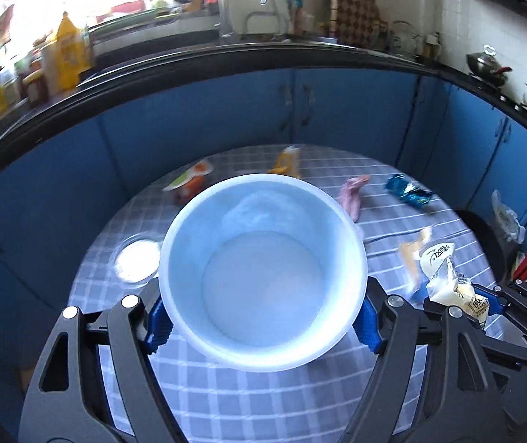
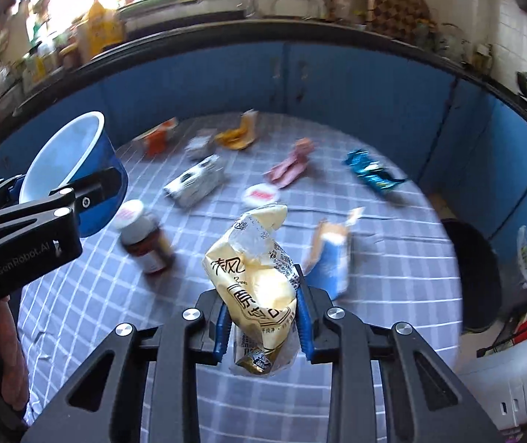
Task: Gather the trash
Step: 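Carry the snack bag over the black bin and open the right tool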
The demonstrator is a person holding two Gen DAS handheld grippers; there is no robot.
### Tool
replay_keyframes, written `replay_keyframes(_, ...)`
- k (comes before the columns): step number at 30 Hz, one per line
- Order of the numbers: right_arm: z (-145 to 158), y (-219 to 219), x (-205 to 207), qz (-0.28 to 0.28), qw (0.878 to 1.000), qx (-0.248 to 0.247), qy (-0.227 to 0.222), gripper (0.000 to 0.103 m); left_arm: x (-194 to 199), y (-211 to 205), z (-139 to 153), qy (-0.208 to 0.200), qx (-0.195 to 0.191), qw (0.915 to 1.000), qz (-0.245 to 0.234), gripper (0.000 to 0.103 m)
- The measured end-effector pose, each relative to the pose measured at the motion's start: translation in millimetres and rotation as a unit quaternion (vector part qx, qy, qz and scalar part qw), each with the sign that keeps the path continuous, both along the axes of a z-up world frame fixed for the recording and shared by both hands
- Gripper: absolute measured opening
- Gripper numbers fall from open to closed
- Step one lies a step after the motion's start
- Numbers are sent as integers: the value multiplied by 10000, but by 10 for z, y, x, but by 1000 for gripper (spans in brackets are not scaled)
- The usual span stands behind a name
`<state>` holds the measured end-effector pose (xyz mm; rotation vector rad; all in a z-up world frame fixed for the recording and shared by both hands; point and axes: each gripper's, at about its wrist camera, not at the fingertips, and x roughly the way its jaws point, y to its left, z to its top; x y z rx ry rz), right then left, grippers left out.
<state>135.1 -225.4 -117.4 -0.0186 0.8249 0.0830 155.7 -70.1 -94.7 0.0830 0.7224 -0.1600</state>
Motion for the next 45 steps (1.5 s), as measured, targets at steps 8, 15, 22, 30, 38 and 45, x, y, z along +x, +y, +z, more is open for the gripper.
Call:
replay_keyframes(8,-17,-842,137,-746,9970,-68,-171,28,293,-782,10,11,87,9987,-496,76)
replay_keyframes(15,-96,-1558,279,-1359,9904,-137,-235,29,458,-1489,43,-197,145,9965,-796,76)
replay_keyframes(22,-148,-2093,435,-1758,9834,-273,-353,30,641,-2060,53,-282,165,9952,-923,76)
replay_keyframes(30,-142,-2474,544,-2137,9705,-612,-931,89,761,-2440,64,-375,262,9939,-1003,76)
replay_keyframes(38,-212,-2620,494,-2246,9682,-754,-809,89,802,-2825,72,-398,249,9909,-1258,77)
replay_keyframes(45,-269,-2767,346,-2388,9650,-813,-721,89,801,-3289,33,-414,331,9857,-1597,77)
